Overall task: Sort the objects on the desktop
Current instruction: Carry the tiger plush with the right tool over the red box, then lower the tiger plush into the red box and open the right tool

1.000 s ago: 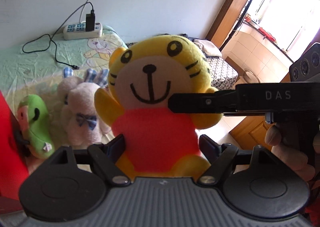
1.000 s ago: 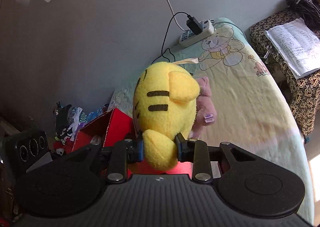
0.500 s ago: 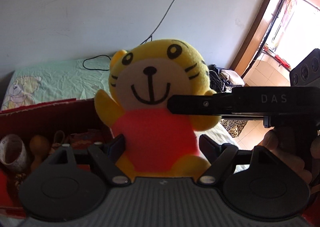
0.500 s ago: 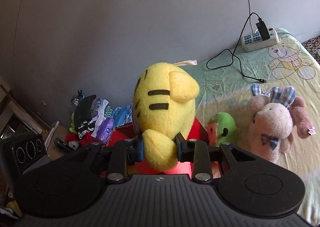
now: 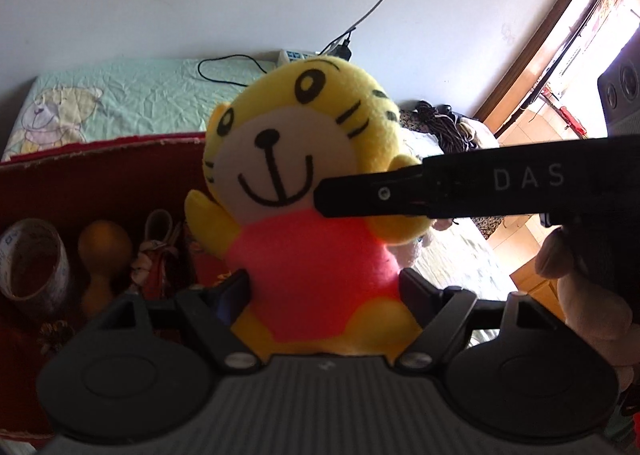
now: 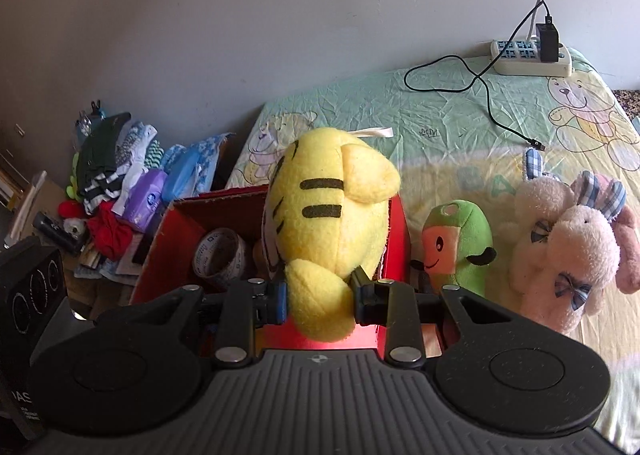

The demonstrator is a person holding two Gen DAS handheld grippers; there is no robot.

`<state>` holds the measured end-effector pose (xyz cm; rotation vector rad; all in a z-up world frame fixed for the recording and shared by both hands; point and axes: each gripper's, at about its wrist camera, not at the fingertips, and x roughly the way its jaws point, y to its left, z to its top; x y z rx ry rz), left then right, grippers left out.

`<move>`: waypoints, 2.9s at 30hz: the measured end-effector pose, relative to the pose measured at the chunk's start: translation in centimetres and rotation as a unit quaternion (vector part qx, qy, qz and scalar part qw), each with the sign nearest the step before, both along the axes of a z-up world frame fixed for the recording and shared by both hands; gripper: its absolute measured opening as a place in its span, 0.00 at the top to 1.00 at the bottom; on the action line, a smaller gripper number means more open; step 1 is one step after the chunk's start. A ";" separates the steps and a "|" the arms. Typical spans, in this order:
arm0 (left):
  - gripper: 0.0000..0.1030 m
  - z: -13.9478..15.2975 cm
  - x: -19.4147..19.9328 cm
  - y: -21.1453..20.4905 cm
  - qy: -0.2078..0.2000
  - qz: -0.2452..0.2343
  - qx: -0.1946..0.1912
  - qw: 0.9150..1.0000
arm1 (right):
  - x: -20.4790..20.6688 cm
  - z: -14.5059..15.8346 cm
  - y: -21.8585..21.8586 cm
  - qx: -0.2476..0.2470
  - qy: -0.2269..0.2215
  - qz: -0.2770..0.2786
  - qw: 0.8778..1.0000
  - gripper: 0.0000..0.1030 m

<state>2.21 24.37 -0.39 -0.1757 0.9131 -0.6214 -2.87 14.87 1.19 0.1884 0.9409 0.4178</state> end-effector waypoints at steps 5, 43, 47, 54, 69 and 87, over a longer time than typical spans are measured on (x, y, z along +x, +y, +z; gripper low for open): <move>0.21 -1.3 0.8 1.8 0.021 -0.005 -0.022 1.000 | 1.8 -0.1 2.7 -0.075 0.036 0.033 0.996 0.69; 0.16 -4.6 2.4 2.1 0.055 0.001 -0.007 0.998 | 1.5 -3.3 2.1 -0.051 0.032 -0.033 0.998 0.61; 0.16 -4.2 2.2 1.8 0.049 0.004 0.004 0.999 | 1.0 -3.3 1.7 -0.038 0.021 -0.042 0.998 0.69; 0.14 -4.2 2.0 1.3 0.042 0.009 0.024 0.999 | 0.7 -4.0 1.6 -0.044 0.010 -0.049 0.998 0.72; 0.09 -4.5 1.5 0.5 0.031 0.035 0.052 0.998 | -0.3 -4.9 1.6 -0.040 -0.010 -0.065 0.997 0.76; 0.06 -4.3 0.9 0.2 0.027 0.048 0.069 0.996 | -1.6 -5.1 1.5 -0.029 -0.022 -0.082 0.996 0.75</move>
